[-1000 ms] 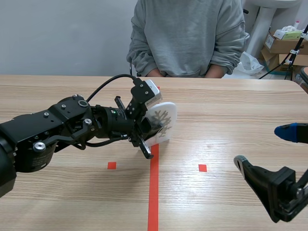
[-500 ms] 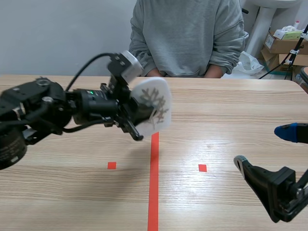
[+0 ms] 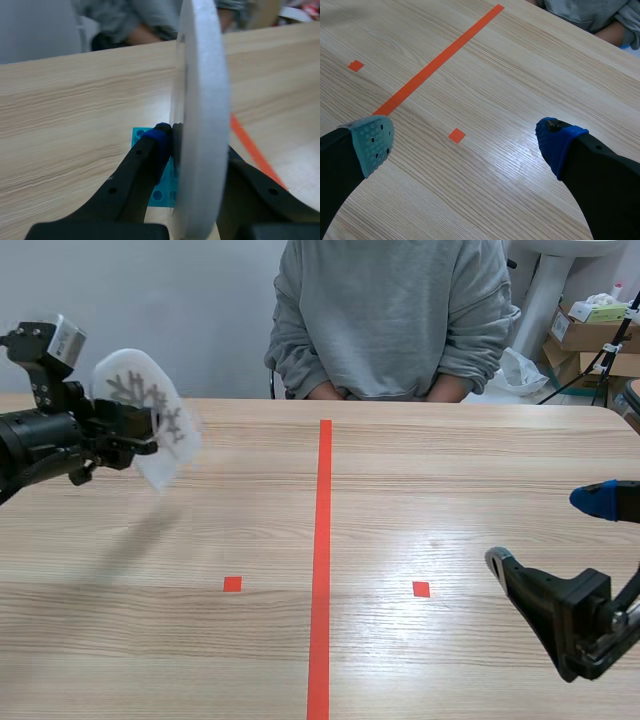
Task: Do the leaf sorting experiment
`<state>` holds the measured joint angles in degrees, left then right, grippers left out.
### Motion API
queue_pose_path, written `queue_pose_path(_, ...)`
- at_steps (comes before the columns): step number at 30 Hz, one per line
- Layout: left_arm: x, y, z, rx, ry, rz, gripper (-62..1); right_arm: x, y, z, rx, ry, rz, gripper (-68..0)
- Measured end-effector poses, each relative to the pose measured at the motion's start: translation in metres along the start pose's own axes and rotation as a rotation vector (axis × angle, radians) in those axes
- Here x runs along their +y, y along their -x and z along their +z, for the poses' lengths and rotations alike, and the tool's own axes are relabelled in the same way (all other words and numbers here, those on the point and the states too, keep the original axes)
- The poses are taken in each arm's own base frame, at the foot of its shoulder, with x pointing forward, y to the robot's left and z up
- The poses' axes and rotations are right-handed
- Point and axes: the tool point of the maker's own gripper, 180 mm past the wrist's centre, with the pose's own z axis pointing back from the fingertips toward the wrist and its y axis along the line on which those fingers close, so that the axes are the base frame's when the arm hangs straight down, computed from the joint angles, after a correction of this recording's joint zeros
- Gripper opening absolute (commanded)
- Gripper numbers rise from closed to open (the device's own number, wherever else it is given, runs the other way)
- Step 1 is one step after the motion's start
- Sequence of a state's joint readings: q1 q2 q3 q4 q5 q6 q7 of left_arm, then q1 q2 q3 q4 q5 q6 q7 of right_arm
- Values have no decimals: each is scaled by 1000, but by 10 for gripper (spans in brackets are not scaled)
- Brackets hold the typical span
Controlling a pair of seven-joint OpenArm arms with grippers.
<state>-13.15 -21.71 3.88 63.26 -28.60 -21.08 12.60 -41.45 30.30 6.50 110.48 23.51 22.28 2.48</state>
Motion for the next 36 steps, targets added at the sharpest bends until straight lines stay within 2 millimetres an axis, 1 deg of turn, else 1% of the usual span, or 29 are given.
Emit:
queue_pose_path(3, 33, 6, -7, 21, -98, -22, -554, 0, 0, 0, 0, 0, 0, -98)
queue_pose_path(6, 73, 13, -13, 38, -217, -17, -554, 0, 0, 0, 0, 0, 0, -98)
queue_pose_path(8, 95, 14, -15, 49, -280, -9, -554, 0, 0, 0, 0, 0, 0, -98)
queue_pose_path(10, 115, 13, -17, 61, -339, -2, -554, 0, 0, 0, 0, 0, 0, -98)
queue_pose_path(13, 136, 10, -19, 66, -397, -2, -554, 0, 0, 0, 0, 0, 0, -98)
queue_pose_path(16, 147, 17, -17, 97, -431, 13, -554, 0, 0, 0, 0, 0, 0, -98)
queue_pose_path(20, 155, 41, -10, 169, -468, 1, -554, 0, 0, 0, 0, 0, 0, -98)
queue_pose_path(23, 157, 55, -5, 202, -489, 13, -554, 0, 0, 0, 0, 0, 0, -98)
queue_pose_path(26, 157, 59, -3, 201, -488, 14, -554, 0, 0, 0, 0, 0, 0, -98)
queue_pose_path(33, 157, 59, -3, 212, -483, -20, -549, 0, 0, 0, 0, 0, 0, -98)
queue_pose_path(34, 156, 59, -4, 215, -482, -28, -529, 0, 0, 0, 0, 0, 0, -98)
queue_pose_path(35, 156, 60, -4, 221, -480, -41, -488, 0, 0, 0, 0, 0, 0, -98)
queue_pose_path(36, 156, 60, -4, 224, -479, -47, -426, 0, 0, 0, 0, 0, 0, -98)
